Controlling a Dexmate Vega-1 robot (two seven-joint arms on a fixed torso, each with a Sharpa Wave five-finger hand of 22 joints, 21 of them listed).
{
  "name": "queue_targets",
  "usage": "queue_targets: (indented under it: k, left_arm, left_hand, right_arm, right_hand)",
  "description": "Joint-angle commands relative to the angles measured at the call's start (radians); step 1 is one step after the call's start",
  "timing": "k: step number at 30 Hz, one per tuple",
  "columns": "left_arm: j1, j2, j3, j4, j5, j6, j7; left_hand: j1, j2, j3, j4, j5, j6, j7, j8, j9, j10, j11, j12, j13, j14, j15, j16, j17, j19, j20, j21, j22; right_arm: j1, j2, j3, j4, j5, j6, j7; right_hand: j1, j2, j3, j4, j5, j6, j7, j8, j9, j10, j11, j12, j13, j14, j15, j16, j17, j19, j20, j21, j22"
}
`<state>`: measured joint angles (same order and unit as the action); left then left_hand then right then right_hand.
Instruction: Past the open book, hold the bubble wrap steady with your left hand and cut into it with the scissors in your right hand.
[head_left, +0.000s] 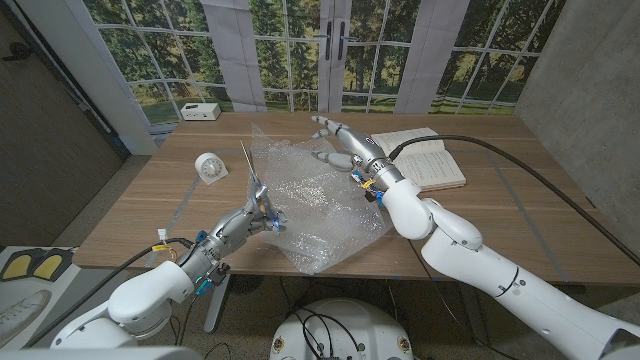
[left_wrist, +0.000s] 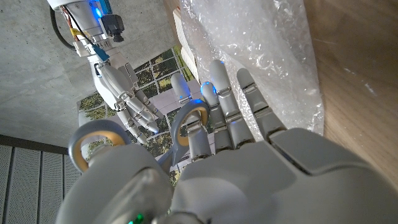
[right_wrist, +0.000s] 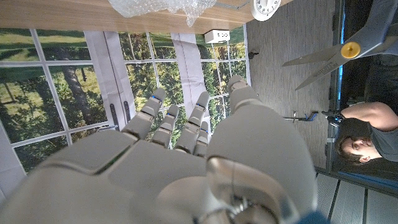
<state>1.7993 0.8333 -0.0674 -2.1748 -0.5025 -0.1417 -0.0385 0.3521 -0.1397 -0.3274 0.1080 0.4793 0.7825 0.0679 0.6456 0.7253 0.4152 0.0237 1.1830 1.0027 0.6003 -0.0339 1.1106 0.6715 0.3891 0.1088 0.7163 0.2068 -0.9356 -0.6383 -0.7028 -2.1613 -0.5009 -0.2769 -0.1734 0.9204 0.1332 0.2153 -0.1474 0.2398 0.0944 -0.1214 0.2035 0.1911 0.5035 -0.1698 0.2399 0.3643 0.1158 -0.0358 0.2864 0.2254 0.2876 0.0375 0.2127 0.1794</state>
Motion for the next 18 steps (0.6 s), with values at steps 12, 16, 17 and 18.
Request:
queue_targets:
  k: [12,16,17,18]
  left_arm:
    - [-0.011,0.001,0.011,0.008,-0.003,-0.002,0.002]
    - [-0.012,0.003,0.013,0.008,-0.003,-0.002,0.002]
    - [-0.012,0.003,0.012,0.008,-0.004,-0.002,0.002]
    - [-0.011,0.003,0.012,0.008,-0.004,-0.002,0.003]
  left_hand:
    - [0.008,0.006,-0.012,0.016,0.005,0.015,0.066,-0.007,0.008,0.0,-0.003,0.004,0.006,0.0,0.006,0.004,0.005,0.009,0.001,-0.006,0.006]
    - [0.008,0.006,-0.012,0.017,0.005,0.018,0.065,-0.01,0.006,0.001,-0.002,0.001,0.001,0.0,0.006,0.005,0.005,0.01,0.001,-0.007,0.006]
    - [0.008,0.006,-0.012,0.017,0.005,0.017,0.066,-0.011,0.006,0.001,-0.001,0.001,0.001,0.001,0.005,0.005,0.004,0.01,0.001,-0.007,0.006]
    - [0.008,0.006,-0.012,0.017,0.005,0.017,0.066,-0.011,0.007,0.002,0.0,0.002,0.002,0.0,0.005,0.005,0.004,0.01,0.001,-0.007,0.006]
  right_arm:
    - [0.056,0.026,-0.08,0.037,-0.163,-0.05,0.037]
    - [0.06,0.036,-0.083,0.048,-0.172,-0.05,0.04]
    - [0.061,0.037,-0.084,0.05,-0.175,-0.051,0.042]
    - [0.061,0.038,-0.085,0.052,-0.177,-0.051,0.045]
  right_hand:
    - [0.05,0.007,0.021,-0.017,-0.009,-0.014,-0.015,-0.002,0.001,-0.016,-0.033,-0.015,0.003,-0.021,-0.119,-0.004,-0.001,-0.007,-0.022,-0.008,0.002]
    - [0.057,0.007,0.023,-0.019,-0.009,-0.019,-0.017,-0.004,0.001,-0.018,-0.034,-0.017,0.002,-0.023,-0.121,-0.005,-0.002,-0.009,-0.023,-0.008,0.002]
    - [0.057,0.006,0.023,-0.019,-0.01,-0.02,-0.017,-0.004,0.001,-0.019,-0.034,-0.017,0.002,-0.023,-0.12,-0.005,-0.002,-0.009,-0.023,-0.008,0.002]
    - [0.057,0.006,0.023,-0.018,-0.01,-0.021,-0.017,-0.004,0.001,-0.018,-0.034,-0.018,0.002,-0.023,-0.121,-0.005,-0.002,-0.009,-0.023,-0.008,0.001]
